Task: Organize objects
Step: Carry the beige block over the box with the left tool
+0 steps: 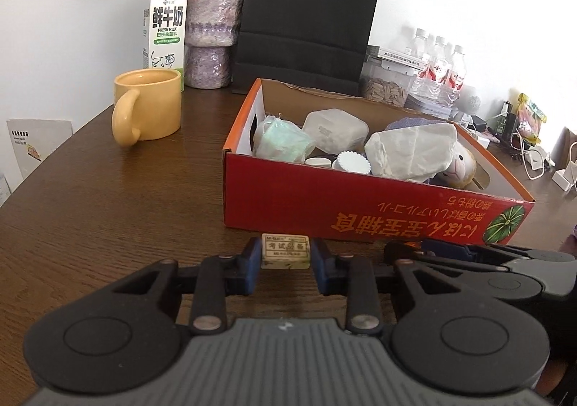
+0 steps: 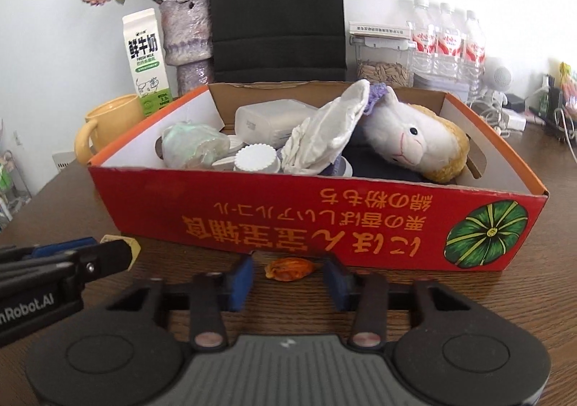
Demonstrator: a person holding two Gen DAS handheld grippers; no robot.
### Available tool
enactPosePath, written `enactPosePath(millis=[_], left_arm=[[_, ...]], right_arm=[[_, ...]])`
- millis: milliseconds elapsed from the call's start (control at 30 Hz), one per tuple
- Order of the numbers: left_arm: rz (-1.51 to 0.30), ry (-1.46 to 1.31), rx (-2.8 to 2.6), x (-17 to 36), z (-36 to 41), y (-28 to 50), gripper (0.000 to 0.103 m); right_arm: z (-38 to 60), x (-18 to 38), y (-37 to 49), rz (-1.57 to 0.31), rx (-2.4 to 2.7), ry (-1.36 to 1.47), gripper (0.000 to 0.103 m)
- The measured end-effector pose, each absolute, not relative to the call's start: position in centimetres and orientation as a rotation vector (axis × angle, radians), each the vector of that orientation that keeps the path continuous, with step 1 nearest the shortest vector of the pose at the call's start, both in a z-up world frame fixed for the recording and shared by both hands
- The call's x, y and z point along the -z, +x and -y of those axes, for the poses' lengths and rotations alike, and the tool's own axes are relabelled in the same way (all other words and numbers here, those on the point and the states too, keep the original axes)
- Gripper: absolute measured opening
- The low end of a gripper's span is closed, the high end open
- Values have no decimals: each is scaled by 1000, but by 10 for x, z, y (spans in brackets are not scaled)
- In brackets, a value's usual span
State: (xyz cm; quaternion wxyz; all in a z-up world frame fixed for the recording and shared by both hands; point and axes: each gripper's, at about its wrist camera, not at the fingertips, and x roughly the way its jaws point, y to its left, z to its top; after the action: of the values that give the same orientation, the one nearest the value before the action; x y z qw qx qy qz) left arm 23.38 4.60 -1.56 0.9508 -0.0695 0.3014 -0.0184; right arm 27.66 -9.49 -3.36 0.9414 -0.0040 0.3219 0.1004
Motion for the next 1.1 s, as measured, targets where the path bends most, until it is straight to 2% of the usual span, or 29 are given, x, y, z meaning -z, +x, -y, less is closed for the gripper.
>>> enactPosePath(millis=[333, 700, 1100], left_arm=[[-568, -136, 36, 5, -42, 222, 30], [-544, -126, 50, -7, -25, 218, 30], [-451, -115, 64, -41, -8, 230, 30]], right_arm=[[113, 26, 258, -619, -276, 5, 6], [136, 16, 240, -571, -332, 36, 6], [171, -33, 229, -379, -337, 76, 6]])
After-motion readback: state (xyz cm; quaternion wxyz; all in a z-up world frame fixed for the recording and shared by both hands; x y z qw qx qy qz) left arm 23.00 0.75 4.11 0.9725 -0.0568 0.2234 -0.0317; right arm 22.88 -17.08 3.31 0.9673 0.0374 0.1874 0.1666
